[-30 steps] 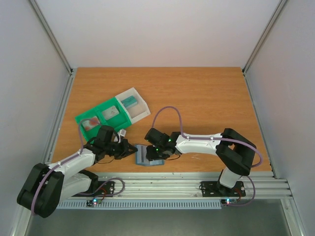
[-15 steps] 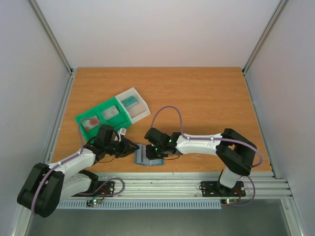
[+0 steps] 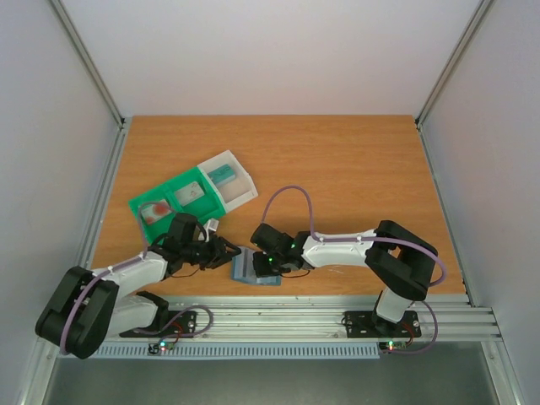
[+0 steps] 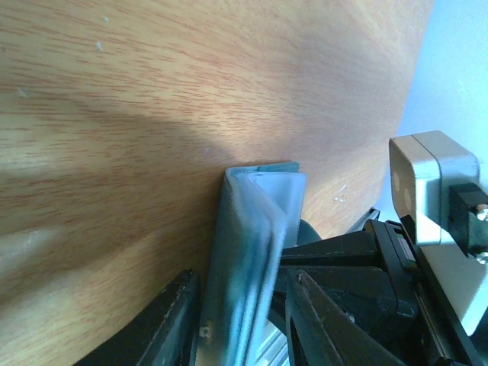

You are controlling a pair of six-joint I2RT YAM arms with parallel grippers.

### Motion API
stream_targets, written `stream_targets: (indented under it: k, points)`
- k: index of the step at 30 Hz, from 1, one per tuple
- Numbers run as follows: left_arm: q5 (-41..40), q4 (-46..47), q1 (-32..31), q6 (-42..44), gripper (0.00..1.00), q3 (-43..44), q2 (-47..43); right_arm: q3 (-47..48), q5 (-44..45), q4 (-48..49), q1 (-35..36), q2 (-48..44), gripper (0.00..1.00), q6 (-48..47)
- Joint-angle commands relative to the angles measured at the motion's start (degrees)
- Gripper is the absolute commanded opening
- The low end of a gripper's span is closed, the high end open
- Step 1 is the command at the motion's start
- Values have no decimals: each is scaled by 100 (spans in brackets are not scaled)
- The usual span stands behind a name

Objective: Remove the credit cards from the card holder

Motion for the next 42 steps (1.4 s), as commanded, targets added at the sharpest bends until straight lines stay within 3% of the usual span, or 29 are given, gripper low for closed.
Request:
stream_targets:
  k: [1, 13, 33, 42]
  points:
    - [113, 599, -36, -7, 32, -104, 262, -196, 250, 201, 40, 165, 6, 54]
    - [116, 718, -70, -31, 26, -177, 306, -357, 255, 456, 36, 210, 6, 19]
    - [304, 1044, -110, -238, 1, -268, 235, -535, 416, 625, 36, 95, 7, -6]
    - [178, 679, -131, -303, 0, -271, -173, -415, 120, 422, 36, -670, 29, 83]
